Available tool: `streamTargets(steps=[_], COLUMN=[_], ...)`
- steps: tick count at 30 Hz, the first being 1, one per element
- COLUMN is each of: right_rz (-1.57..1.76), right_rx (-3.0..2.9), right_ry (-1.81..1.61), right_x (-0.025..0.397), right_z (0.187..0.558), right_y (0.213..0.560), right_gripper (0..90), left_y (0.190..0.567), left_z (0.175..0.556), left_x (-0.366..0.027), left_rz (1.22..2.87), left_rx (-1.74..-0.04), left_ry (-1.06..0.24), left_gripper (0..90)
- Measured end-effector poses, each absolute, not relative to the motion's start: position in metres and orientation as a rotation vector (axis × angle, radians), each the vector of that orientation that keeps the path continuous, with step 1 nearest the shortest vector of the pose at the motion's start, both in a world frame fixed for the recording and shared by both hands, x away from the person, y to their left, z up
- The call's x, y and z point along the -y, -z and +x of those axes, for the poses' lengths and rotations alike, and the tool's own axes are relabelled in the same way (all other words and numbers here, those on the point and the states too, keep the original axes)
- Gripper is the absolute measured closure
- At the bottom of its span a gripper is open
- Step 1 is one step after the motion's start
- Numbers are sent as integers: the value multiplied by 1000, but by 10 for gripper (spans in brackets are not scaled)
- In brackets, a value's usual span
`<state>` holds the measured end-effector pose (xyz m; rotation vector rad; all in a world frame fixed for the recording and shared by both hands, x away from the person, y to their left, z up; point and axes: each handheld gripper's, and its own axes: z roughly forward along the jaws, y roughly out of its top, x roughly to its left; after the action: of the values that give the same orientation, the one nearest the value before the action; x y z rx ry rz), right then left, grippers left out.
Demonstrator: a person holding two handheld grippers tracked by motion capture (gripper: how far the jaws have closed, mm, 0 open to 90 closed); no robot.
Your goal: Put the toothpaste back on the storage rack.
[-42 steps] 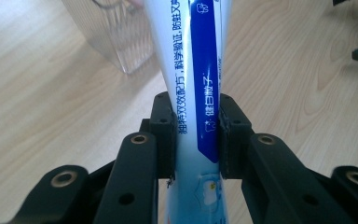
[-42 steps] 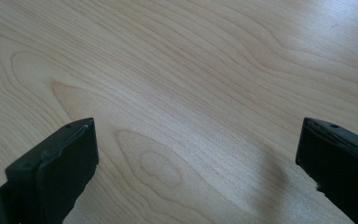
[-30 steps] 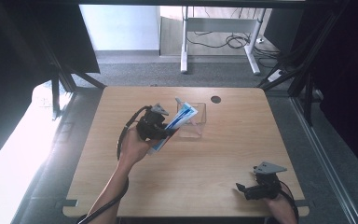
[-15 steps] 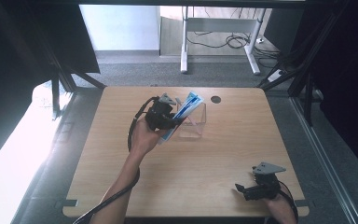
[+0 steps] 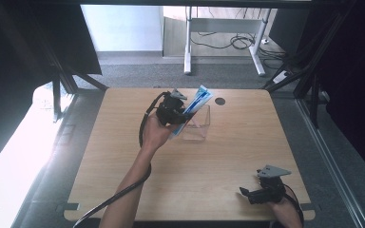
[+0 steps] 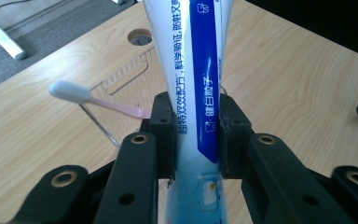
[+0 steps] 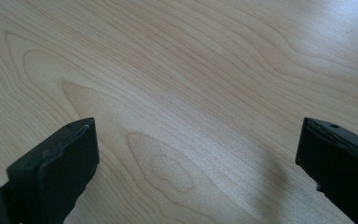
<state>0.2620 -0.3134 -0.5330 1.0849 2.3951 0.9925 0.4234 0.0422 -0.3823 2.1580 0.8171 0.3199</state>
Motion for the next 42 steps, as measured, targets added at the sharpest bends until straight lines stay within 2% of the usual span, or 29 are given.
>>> streamTargets(steps=[42], right_rz=[1078], right_rx=[-2419], right_ry=[-986], right_x=[313], right_z=[263], right_y=[536], right_gripper=[0], left_y=[390], left_z=[481], left_x=[-2], left_rz=[2065], left_rx=[-823], left_ry=[-379], left_gripper=[722])
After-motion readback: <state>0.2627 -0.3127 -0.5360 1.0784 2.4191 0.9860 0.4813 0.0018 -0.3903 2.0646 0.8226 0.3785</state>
